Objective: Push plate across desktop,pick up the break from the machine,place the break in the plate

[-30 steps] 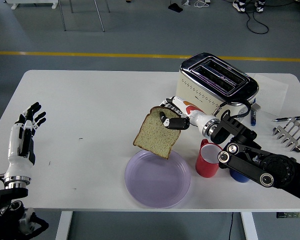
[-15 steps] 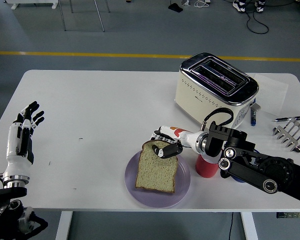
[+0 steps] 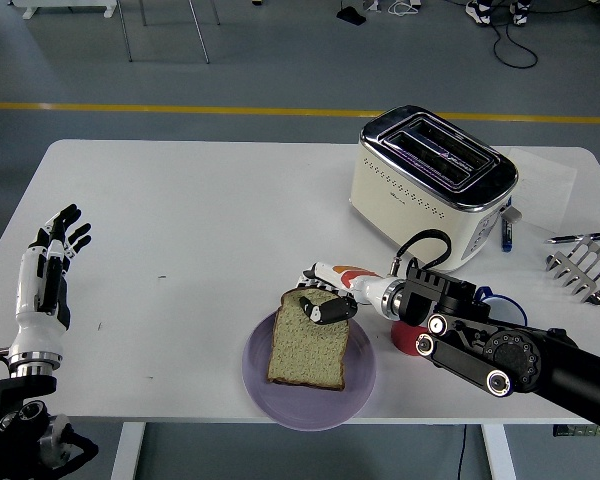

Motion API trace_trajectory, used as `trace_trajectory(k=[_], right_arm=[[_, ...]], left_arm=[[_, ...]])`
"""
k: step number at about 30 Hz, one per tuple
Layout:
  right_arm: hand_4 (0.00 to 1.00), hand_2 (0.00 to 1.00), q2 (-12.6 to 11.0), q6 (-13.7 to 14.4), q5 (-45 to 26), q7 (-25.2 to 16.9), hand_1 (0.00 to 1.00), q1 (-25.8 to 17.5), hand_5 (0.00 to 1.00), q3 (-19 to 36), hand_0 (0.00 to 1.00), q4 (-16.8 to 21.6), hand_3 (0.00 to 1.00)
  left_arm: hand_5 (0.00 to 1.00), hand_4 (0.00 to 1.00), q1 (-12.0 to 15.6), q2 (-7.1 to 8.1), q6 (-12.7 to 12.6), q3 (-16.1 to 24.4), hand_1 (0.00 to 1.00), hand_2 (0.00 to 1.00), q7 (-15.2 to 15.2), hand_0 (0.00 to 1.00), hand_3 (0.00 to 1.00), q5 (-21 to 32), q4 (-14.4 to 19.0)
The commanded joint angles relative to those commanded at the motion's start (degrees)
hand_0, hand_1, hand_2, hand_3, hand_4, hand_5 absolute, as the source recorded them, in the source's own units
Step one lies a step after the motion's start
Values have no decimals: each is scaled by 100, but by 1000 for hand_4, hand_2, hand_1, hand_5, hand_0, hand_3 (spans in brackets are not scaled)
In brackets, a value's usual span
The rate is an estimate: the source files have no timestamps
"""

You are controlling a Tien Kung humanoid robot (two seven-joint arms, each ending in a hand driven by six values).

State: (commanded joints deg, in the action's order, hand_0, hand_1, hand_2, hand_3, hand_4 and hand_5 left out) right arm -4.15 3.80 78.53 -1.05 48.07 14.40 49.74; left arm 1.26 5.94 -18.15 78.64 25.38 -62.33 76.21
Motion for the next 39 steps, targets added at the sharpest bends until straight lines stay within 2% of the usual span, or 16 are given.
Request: trace_trajectory(k=[1, 2, 7, 8, 17, 21, 25, 26, 31, 32, 39], right_arm=[[550, 633, 4, 41, 95, -39, 646, 0, 278, -17, 593, -40, 721], [608, 760, 9, 100, 165, -77, 744, 2, 277, -19, 743, -71, 849], [608, 760, -5, 306, 454, -253, 744, 21, 277, 10, 743, -154, 849], [675, 853, -10, 320, 488, -272, 822, 24, 281, 11, 856, -159, 947], [688, 863, -124, 822, 678, -517, 829, 24, 288, 276, 872, 85, 959], [690, 857, -230, 1001, 735, -564, 821, -2, 285, 517, 867, 400, 939], [690, 857, -422, 1097, 765, -688, 821, -75, 285, 831, 867, 933, 939], [635, 808, -439, 1098, 760, -702, 792, -83, 283, 860, 844, 1004, 866], [635, 808, -683, 998, 209, -922, 792, -264, 283, 1459, 844, 1754, 866], [554, 766, -755, 958, 40, -954, 756, -317, 259, 1610, 810, 1932, 813], [540, 750, -1034, 668, -899, -956, 747, -599, 266, 2328, 797, 2829, 792]], left_arm=[[935, 509, -7, 0, 1, 8, 813, 885, -1, 780, 837, 3, -2], [934, 508, -13, -1, 1, 15, 812, 885, 0, 780, 836, 4, -2], [934, 508, -17, -1, 4, -2, 812, 885, -2, 780, 836, 6, -6], [933, 507, -17, 0, 4, -6, 811, 885, -3, 780, 835, 7, -7], [932, 506, -25, 5, 1, 16, 810, 885, 7, 780, 835, 2, 15], [932, 506, -20, 9, -1, 27, 810, 885, 8, 779, 835, -3, 26], [932, 506, -15, 15, 3, 34, 810, 885, 5, 779, 835, -9, 32], [931, 504, -15, 15, 3, 35, 810, 885, 5, 779, 834, -10, 33], [931, 504, -42, 13, 5, 74, 810, 885, 0, 779, 834, -21, 46], [932, 504, -43, 18, 5, 74, 809, 885, -1, 779, 834, -23, 46], [933, 505, -42, 25, 2, 78, 808, 885, -4, 779, 834, -24, 32]])
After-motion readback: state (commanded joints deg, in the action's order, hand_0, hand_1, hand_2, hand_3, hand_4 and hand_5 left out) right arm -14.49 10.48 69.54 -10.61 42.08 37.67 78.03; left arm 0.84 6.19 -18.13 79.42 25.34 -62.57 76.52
